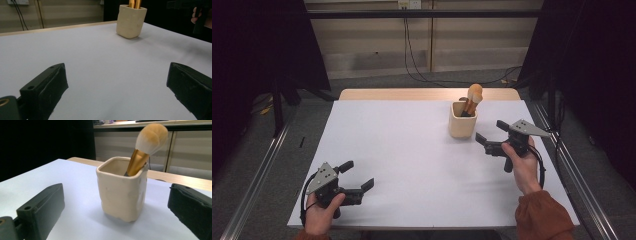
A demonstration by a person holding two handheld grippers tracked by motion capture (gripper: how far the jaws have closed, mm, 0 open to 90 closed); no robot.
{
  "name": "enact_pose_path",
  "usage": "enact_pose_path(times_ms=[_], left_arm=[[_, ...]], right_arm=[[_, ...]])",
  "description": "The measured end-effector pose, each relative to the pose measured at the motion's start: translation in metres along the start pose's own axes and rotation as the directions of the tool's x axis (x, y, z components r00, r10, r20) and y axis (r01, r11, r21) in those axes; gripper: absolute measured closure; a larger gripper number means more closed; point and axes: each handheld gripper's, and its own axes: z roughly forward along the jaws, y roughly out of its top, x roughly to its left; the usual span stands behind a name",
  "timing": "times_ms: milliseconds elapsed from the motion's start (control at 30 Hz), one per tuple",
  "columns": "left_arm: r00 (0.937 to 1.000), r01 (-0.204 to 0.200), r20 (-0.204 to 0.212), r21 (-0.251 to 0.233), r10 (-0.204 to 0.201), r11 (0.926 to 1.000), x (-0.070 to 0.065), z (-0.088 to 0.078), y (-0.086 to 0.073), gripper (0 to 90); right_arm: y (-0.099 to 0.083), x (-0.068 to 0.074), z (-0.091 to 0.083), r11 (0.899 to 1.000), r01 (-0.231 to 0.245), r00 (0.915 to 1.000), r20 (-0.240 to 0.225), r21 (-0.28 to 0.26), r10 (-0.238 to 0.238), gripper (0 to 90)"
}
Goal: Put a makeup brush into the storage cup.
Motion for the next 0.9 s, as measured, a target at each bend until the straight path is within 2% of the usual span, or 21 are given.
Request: enact_pose_path(times_ms=[133,333,900], left_arm=[[0.9999,0.005,-0.011,0.000,-0.005,1.0000,0.000,-0.001,0.000,3.0],[0.9999,0.008,-0.015,-0.006,-0.008,1.0000,0.000,-0.001,0.000,3.0],[0.9996,0.000,-0.027,-0.008,-0.001,1.0000,-0.001,-0.005,-0.001,2.8]], right_arm=[[-0.009,0.002,-0.007,1.000,-0.011,0.9999,0.001,0.012,0.011,1.0],[-0.018,0.006,-0.021,0.999,-0.033,0.9994,0.011,-0.007,0.033,1.0],[-0.039,0.017,-0.060,1.000,-0.025,0.9991,0.034,0.006,0.025,1.0]])
